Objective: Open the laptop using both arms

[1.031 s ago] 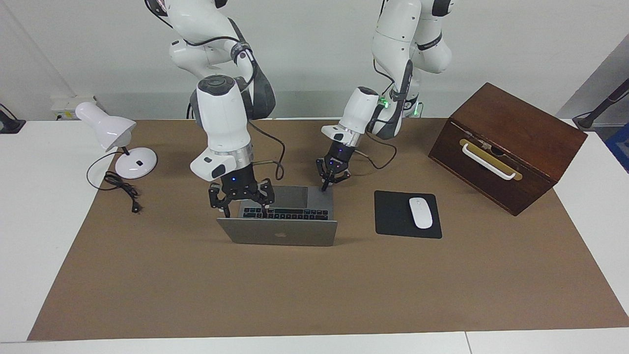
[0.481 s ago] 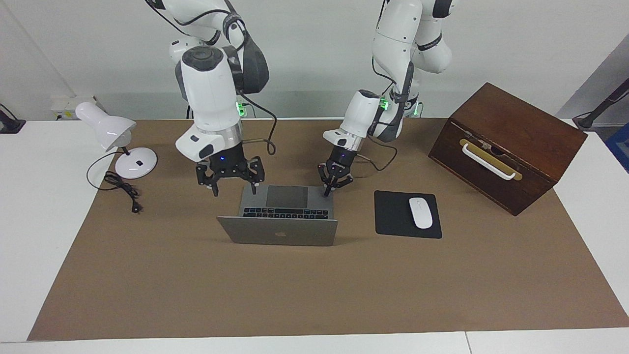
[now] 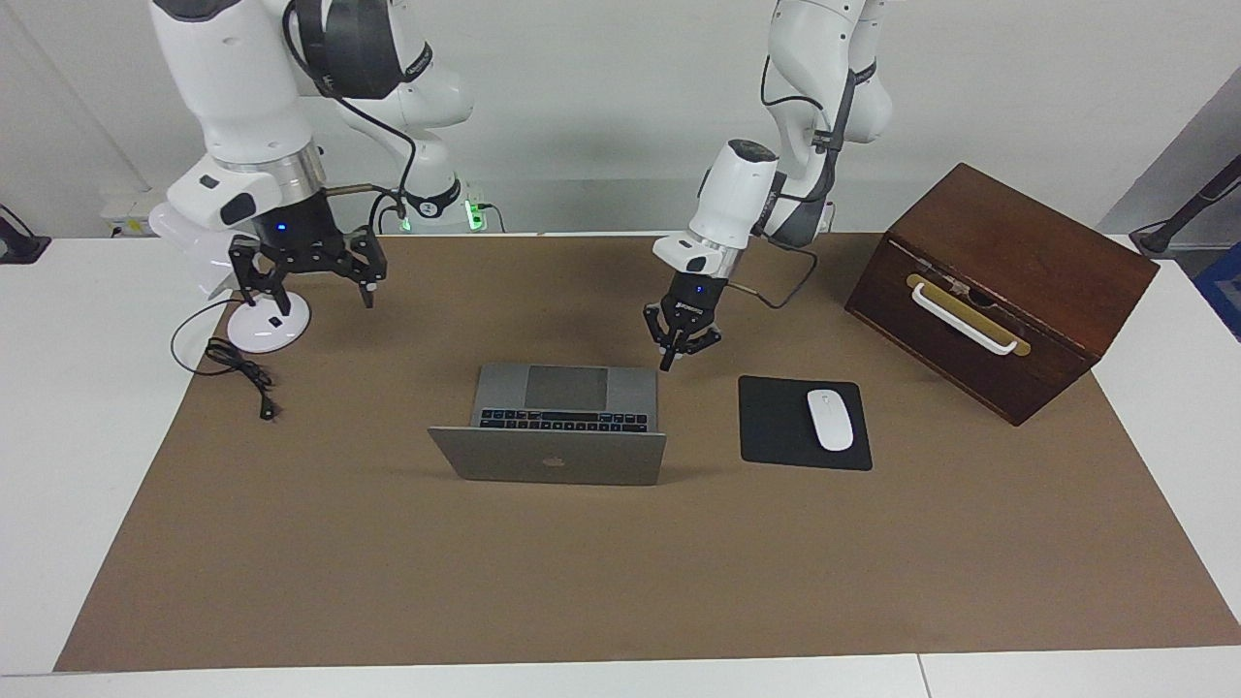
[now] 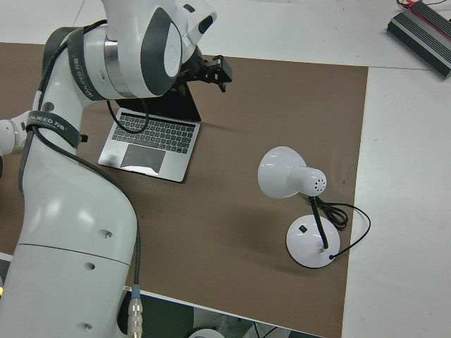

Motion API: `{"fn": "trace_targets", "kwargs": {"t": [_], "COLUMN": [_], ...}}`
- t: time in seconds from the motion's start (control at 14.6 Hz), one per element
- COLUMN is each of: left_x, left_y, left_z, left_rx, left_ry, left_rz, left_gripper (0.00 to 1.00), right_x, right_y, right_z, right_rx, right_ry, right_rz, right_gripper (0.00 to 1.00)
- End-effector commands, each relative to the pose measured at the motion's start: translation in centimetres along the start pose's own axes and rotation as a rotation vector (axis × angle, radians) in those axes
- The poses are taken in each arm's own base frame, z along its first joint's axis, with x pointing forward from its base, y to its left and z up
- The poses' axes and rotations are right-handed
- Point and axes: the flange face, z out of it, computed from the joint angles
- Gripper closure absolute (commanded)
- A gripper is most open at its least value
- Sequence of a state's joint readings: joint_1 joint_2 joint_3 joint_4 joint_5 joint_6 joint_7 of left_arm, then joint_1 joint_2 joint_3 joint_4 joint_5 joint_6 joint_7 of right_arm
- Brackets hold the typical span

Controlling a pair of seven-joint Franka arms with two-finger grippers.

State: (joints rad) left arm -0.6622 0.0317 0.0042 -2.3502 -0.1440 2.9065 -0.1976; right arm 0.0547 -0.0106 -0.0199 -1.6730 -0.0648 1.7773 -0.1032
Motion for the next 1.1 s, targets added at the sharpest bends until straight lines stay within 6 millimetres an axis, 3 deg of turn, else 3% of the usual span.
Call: {"fn": "trace_targets", "kwargs": {"t": [0.0, 0.07, 0.27, 0.69, 0.96, 1.03], "left_x": [2.2, 3.0, 4.7, 8.3, 8.8, 8.6], "left_y": [-0.8, -1.0, -4.1, -12.0, -17.4, -18.3], "left_z": [-2.5, -3.6, -7.4, -16.4, -20.3, -20.9], "left_rx": [0.012, 0.016, 0.045, 0.079, 0.093, 0.097], "left_ry": [-0.085, -0.115, -0.194, -0.313, -0.349, -0.350], "left_rz": [-0.028, -0.035, -0.064, -0.052, -0.031, -0.047], "left_gripper": [1.00, 1.00, 1.00, 1.00, 1.00, 0.81], "right_x": [-2.9, -3.2, -4.7, -4.2, -3.9, -4.0], "right_y": [2.5, 3.2, 4.3, 3.1, 2.9, 3.0], "right_z": [1.3, 1.7, 2.8, 2.6, 2.7, 2.8], "right_rx": [0.022, 0.022, 0.070, 0.084, 0.084, 0.084], "right_ry": [-0.027, -0.036, -0.039, -0.021, -0.013, -0.015], "right_rz": [-0.001, 0.013, 0.078, 0.154, 0.191, 0.188], "right_gripper": [0.00, 0.00, 0.00, 0.00, 0.00, 0.00]}}
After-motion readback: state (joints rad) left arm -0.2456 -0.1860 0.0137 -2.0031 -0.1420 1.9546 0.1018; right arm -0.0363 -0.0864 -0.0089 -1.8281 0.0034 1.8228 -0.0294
